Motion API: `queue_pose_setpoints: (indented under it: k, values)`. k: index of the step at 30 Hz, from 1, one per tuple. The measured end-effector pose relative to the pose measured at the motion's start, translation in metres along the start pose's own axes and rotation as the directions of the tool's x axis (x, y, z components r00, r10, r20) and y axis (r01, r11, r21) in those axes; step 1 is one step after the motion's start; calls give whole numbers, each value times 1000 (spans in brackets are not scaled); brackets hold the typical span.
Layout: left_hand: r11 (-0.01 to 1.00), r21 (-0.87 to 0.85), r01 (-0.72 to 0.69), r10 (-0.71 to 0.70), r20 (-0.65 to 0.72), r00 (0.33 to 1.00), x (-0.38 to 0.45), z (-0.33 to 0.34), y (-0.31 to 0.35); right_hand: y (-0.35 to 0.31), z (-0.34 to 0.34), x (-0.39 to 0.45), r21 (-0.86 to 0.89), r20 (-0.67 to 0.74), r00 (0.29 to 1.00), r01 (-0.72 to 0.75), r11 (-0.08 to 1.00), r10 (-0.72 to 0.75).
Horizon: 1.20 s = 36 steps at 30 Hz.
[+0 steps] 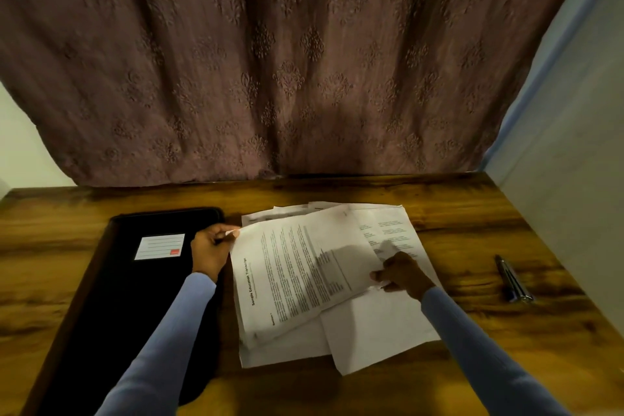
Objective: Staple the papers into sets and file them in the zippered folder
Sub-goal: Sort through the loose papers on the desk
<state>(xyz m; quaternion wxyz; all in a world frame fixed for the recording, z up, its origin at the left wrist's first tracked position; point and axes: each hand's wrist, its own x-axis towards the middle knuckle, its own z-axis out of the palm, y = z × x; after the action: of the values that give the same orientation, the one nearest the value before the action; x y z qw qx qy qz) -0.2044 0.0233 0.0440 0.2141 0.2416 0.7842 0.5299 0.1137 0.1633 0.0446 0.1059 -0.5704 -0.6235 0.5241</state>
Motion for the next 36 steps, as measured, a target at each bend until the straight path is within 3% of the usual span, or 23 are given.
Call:
queue_pose_setpoints:
  k: [4,10,14,19,28,32,36]
  values:
    - [1000,-12,18,-18,25,1000,1,-3,-3,-3,-8,-8,174,137,990,-39,984,15]
    - [992,-108,64,-60,39,997,1,-13,-2,1,-20,-13,325,134,987,45,945,-93]
    - [974,-203,96,-71,125,990,-1,-23,3,-5,-36,-18,400,184,976,35,916,-118]
    - [955,-272,116,-82,134,988,-2,-27,9,-2,-48,-18,550,161,976,35,834,-147]
    - [932,-323,164,-113,169,979,-3,-21,13,-4,-48,-26,481,109,989,38,876,-103]
    - [862,-370,347,-245,294,924,-13,-27,19,4,-49,-21,502,94,994,-2,865,-52]
    - [888,-117,444,-372,384,845,-59,-27,24,15,-52,-14,481,80,996,-14,877,-28]
